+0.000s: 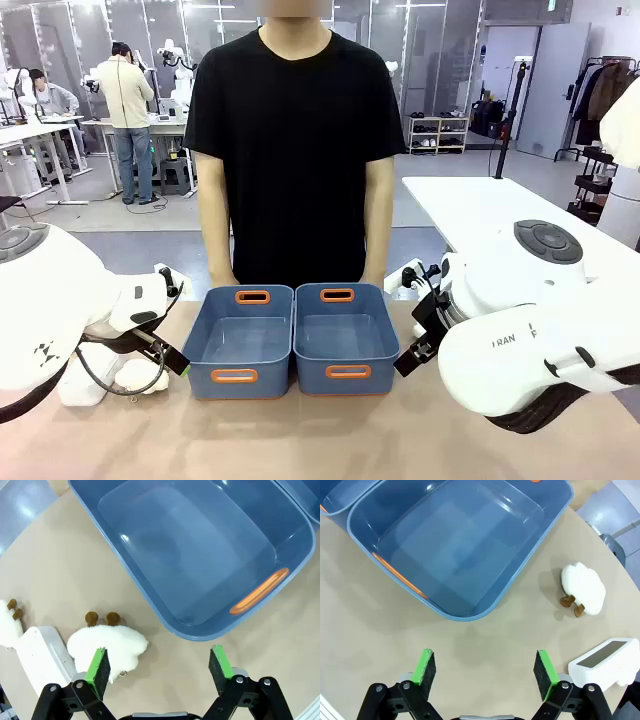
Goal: Sort the digital clocks into the basket.
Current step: Pick up the Digital clock from the table and place it into the empty Plastic storage basket.
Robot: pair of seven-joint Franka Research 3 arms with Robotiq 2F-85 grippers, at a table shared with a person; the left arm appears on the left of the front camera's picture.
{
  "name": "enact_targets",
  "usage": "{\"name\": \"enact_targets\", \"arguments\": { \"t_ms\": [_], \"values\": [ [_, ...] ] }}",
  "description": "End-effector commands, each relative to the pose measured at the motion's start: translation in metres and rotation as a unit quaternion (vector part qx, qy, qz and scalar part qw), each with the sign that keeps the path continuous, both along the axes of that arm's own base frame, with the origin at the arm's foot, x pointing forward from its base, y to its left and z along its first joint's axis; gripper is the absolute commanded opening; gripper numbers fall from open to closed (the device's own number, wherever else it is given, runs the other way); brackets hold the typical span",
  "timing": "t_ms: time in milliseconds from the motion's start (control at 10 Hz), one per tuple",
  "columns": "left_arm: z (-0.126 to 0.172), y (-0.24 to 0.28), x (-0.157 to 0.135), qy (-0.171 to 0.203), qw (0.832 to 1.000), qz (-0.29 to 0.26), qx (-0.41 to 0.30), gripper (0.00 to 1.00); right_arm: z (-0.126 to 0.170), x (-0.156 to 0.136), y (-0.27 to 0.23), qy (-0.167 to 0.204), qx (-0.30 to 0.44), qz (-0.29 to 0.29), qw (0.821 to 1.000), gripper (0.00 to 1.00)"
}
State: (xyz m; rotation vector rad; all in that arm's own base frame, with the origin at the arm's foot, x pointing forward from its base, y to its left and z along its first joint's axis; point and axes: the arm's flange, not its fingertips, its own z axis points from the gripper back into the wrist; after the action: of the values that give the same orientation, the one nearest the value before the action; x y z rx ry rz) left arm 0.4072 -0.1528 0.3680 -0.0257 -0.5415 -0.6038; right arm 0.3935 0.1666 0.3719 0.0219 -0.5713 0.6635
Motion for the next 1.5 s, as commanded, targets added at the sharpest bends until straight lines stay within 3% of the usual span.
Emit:
{"name": "enact_targets", "arguments": {
  "t_ms": [0,800,900,1200,1300,1400],
  "values": [
    [0.0,0.0,0.0,0.0,1.0,0.0,0.0,1.0,0.0,0.0,0.0,0.0,0.0,0.0,1.0,1.0],
    [0.0,-0.001,0.0,0.0,1.0,-0.001,0.0,1.0,0.0,0.0,0.0,0.0,-0.001,0.001,1.0,1.0],
    [0.027,-0.002,0.008,-0.008,1.0,-0.008,-0.001,1.0,0.038,0.006,-0.01,0.03,0.042,-0.002,0.999,1.0],
    [0.092,0.036,0.008,0.089,0.991,-0.009,-0.101,1.0,0.1,0.011,-0.041,0.118,0.146,0.018,0.982,1.0],
    [0.102,0.059,0.005,0.12,0.977,-0.03,-0.173,1.0,0.11,0.012,-0.061,0.157,0.2,0.024,0.967,1.0],
    [0.107,0.092,-0.001,0.147,0.945,-0.065,-0.285,1.0,0.115,0.013,-0.09,0.196,0.276,0.035,0.94,1.0]
  ]
}}
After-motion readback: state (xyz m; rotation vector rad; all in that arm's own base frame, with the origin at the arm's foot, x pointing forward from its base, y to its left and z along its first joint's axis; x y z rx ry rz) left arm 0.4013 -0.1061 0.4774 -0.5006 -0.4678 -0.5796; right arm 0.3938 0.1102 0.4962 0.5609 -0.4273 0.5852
